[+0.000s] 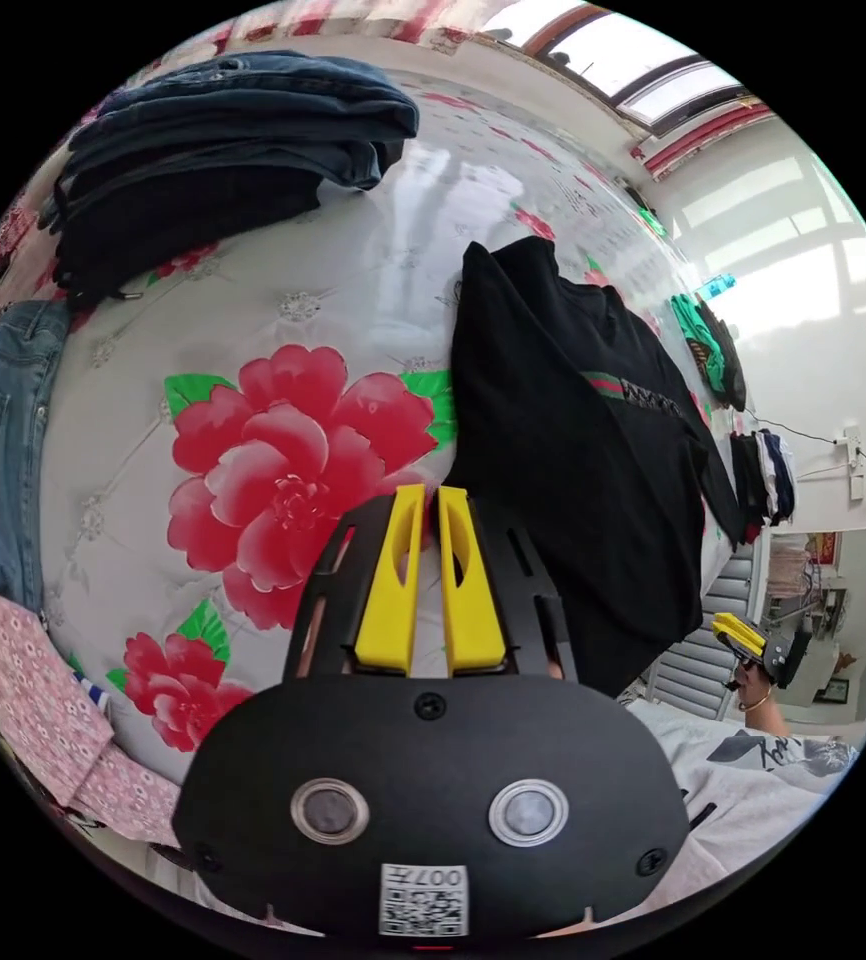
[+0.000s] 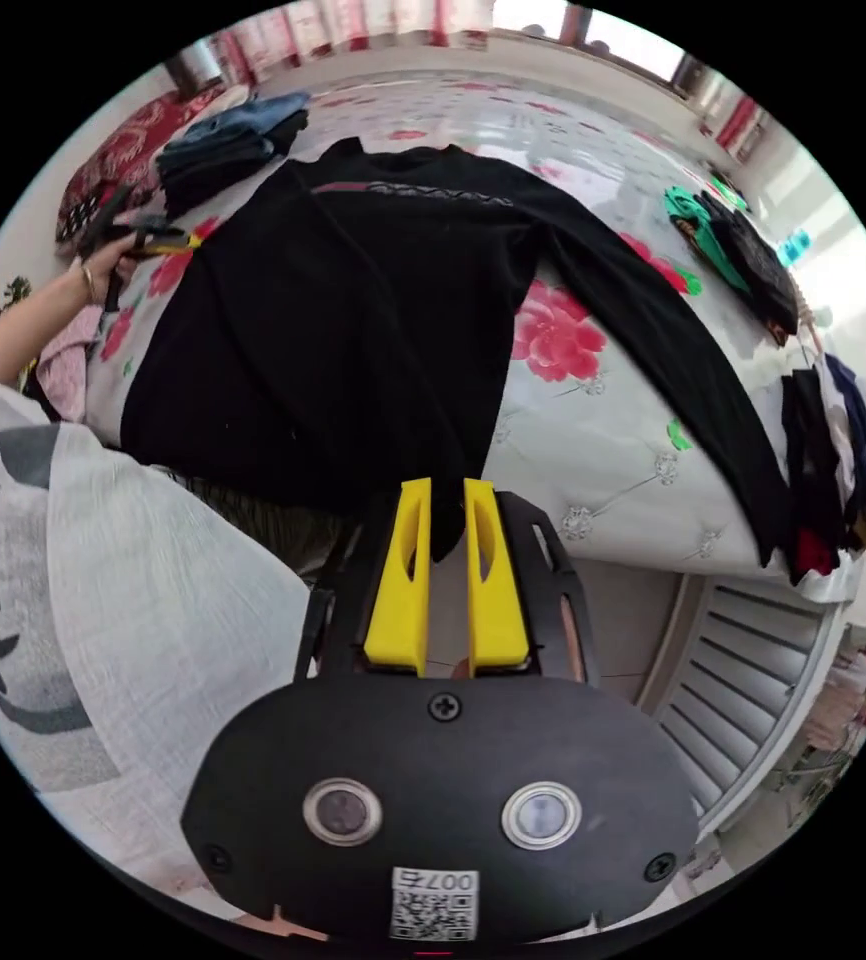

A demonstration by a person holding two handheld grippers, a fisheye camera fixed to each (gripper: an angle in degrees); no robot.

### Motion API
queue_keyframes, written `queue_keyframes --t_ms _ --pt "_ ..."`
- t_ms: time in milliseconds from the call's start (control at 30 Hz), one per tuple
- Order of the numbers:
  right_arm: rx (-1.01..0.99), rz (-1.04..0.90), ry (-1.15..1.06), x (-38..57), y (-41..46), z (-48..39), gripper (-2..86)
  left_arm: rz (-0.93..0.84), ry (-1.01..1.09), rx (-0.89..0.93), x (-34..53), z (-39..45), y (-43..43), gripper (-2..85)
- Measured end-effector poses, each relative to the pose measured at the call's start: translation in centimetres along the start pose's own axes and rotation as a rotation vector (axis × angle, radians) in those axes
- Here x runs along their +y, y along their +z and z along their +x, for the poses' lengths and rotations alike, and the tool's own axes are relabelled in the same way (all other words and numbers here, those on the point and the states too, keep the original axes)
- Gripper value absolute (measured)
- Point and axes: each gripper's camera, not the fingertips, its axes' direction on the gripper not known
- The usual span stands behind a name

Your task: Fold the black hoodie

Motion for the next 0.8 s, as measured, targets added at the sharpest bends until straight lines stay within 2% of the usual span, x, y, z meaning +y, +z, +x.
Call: queue_keyframes --t_ms 100,200,333,400,500,600,667,800 --pt "-0.074 -0.040 0.054 -0.8 0.9 3.4 1.8 0.091 0.010 -0.036 1.9 0.2 -2.0 -0.1" --pt "-0.129 -0.123 -0.021 -0.9 2.0 4.2 0.6 0.146 0.040 -0.029 4.2 1.6 -2.6 0.0" --pt "-0.078 -0.051 -0.178 -0.1 -1.0 3.2 0.0 0.072 0.146 -0.033 6.9 6.1 0.5 -0.3" --pt "-0.150 -0.058 -0.313 0.3 -2.5 1.9 0.0 0.034 0.165 -0.034 8.3 8.2 2.8 -0.6" --pt "-0.230 -0.066 -0.397 0.3 -4.0 2.1 0.3 -0.040 0.169 -0.023 10.5 11.2 6.1 -0.9" --pt "-0.290 0.006 -0.306 -0.2 -6.4 5.8 1.2 -0.062 0.230 0.001 12.1 13.1 7.1 -0.9" --pt "-0.304 0.068 -0.205 -0.2 -7.7 9.0 2.0 -0.065 0.301 -0.068 12.5 13.4 7.1 -1.0" --pt "-0.296 0.119 0.018 0.0 -8.1 15.5 3.3 -0.081 0.307 -0.104 11.8 12.1 7.0 -1.0"
